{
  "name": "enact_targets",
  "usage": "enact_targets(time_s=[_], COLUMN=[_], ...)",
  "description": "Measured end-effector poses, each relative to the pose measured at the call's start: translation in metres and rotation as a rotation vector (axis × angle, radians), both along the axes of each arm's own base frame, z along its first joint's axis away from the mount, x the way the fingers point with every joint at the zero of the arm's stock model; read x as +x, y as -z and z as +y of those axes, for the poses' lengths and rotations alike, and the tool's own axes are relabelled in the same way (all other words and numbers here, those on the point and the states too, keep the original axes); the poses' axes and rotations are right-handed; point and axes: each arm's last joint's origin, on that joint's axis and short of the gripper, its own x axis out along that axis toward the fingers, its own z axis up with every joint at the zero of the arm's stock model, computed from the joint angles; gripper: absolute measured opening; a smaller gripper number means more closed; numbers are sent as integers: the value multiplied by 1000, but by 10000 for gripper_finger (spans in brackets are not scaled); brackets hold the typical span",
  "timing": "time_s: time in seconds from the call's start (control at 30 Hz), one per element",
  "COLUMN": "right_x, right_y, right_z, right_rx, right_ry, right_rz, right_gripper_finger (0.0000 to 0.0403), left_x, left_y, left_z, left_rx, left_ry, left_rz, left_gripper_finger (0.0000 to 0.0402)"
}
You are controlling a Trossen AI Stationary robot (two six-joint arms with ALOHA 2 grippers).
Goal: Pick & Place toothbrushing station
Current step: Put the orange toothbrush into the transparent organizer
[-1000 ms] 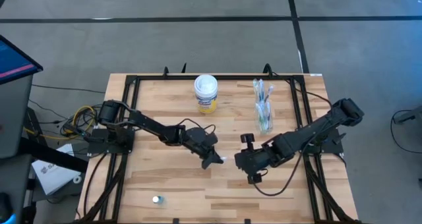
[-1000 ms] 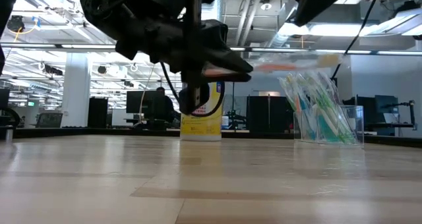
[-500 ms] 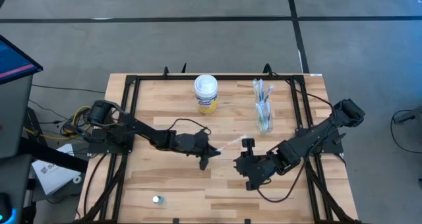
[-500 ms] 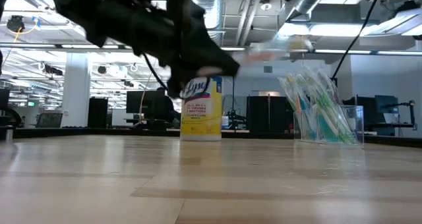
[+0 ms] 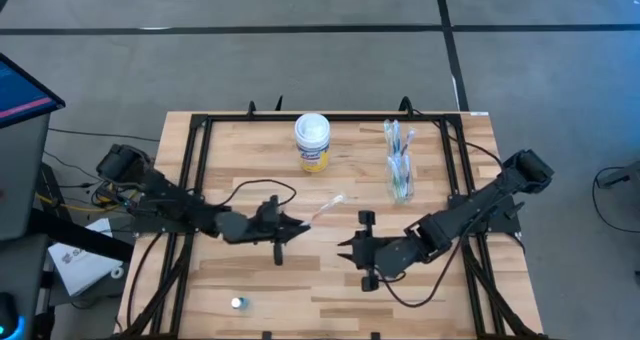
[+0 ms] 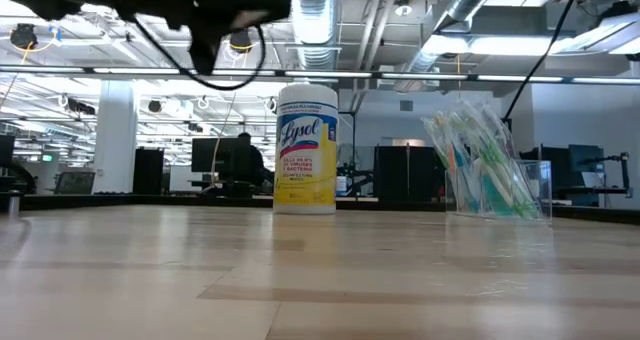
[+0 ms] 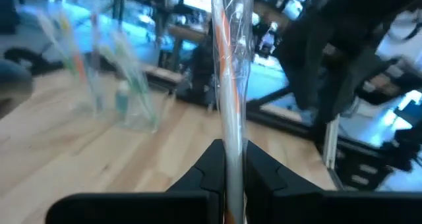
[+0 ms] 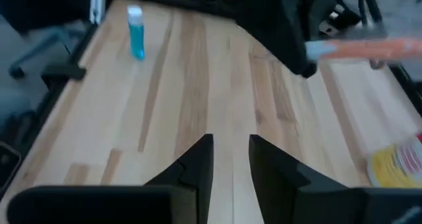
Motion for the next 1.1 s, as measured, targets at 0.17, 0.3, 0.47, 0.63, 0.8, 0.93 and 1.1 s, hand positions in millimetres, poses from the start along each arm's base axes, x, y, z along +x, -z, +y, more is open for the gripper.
enact_targets(time_s=[0.17, 0.3, 0.47, 0.63, 0.8, 0.93, 1.1], right_x=[5, 5, 0, -5, -2, 1, 4], right_y=[6, 2, 5, 7, 9, 5, 1], right_z=[-11, -21, -34, -50, -69, -81, -91], right_rx=[36, 102, 146, 226, 264, 286, 307], right_ry=[-16, -59, -78, -148, -192, -237, -306], right_rz=[-126, -258, -375, -507, -572, -617, -661], right_gripper_finger=[87, 87, 87, 87, 87, 87, 87], left_x=[-13, -19, -19, -20, -20, -20, -20], left_y=[-3, -6, -7, -9, -11, -11, -13], left_z=[-6, -10, -11, -12, -13, -13, -13], left_rx=[28, 58, 85, 101, 100, 104, 114], left_ry=[-7, 11, 18, 35, 51, 64, 74], left_rz=[-48, -100, -111, -129, -142, -149, -167], left_gripper_finger=[15, 15, 15, 15, 15, 15, 15])
